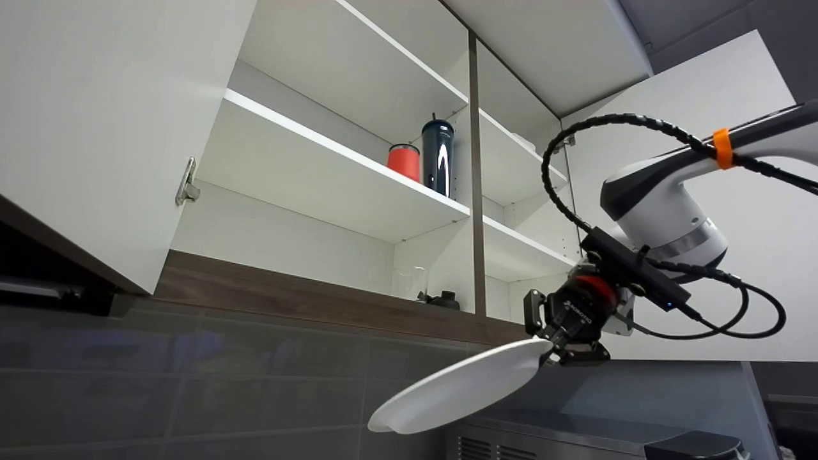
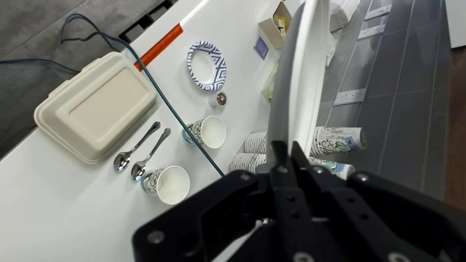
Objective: Remove the white plates from the cabinet on the left and put them on the counter.
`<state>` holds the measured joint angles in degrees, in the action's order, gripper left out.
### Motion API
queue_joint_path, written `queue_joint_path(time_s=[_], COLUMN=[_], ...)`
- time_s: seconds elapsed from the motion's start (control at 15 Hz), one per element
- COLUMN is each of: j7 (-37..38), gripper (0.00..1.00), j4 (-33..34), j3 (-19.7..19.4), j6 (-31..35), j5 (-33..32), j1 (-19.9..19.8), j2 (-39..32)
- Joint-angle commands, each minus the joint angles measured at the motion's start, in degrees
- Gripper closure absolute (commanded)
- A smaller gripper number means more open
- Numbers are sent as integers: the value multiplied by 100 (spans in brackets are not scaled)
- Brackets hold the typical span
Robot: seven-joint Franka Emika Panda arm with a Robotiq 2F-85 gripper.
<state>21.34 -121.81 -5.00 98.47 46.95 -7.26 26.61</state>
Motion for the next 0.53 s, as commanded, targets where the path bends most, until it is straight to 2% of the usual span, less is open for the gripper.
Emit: queue_joint_path(time_s=[0.0,0.33,0.4,0.47], j7=[-1169,-1984,-1722,-1777], gripper=[99,99,99,96], j4=[-564,-1098,-815,-885], j3=[-190,-346,-315,-330], j6=[193,538,328,350], j5=[100,81,20,19], j1=[-61,-197,-174,-189], j2=[161,17,-14,-26])
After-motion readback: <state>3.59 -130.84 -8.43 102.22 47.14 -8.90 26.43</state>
